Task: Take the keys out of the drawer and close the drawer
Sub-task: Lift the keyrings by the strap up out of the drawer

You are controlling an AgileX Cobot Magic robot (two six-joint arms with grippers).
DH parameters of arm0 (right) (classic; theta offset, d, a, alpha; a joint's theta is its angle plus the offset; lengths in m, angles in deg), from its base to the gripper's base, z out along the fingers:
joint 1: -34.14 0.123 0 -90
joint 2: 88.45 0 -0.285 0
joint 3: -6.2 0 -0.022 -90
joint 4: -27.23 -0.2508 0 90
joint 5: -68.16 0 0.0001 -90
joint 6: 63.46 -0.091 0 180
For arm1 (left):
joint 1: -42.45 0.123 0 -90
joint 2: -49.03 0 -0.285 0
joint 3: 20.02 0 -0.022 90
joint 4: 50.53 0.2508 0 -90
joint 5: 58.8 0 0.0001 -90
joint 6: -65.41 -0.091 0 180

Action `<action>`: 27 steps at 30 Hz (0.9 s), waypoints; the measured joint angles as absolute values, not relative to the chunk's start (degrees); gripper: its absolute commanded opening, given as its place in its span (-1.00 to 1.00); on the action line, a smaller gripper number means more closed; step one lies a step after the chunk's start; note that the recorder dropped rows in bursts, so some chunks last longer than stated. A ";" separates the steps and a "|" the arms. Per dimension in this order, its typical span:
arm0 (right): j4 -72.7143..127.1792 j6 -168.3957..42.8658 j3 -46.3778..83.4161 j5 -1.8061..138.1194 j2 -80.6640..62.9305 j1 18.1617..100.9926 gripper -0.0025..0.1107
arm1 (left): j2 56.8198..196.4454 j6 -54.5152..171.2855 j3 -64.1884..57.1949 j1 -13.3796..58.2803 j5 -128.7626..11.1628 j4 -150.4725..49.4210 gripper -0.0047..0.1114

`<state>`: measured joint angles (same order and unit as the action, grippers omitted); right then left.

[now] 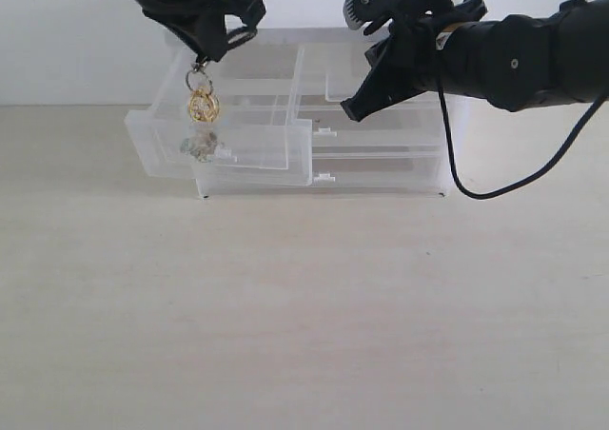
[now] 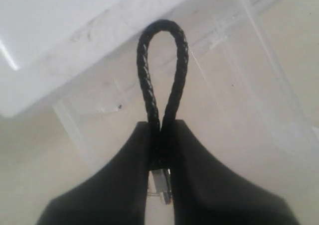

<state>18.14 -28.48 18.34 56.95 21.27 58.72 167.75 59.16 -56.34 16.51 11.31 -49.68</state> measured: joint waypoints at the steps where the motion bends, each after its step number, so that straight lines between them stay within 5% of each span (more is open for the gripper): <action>1: 18.14 -28.48 18.34 56.95 21.27 58.72 -0.96 | 166.39 59.16 -56.34 16.51 11.31 -49.36 -0.85; 19: 18.14 -28.48 18.34 56.95 21.27 58.72 -0.96 | 150.04 59.37 -56.22 14.38 11.43 -55.73 -0.85; 27: 18.14 -28.26 18.34 56.95 21.27 58.72 -0.96 | 140.89 62.37 -39.46 7.32 11.43 -55.81 -0.85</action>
<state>18.14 -28.26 18.34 56.95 21.27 58.72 140.89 62.37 -39.46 7.32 11.43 -55.81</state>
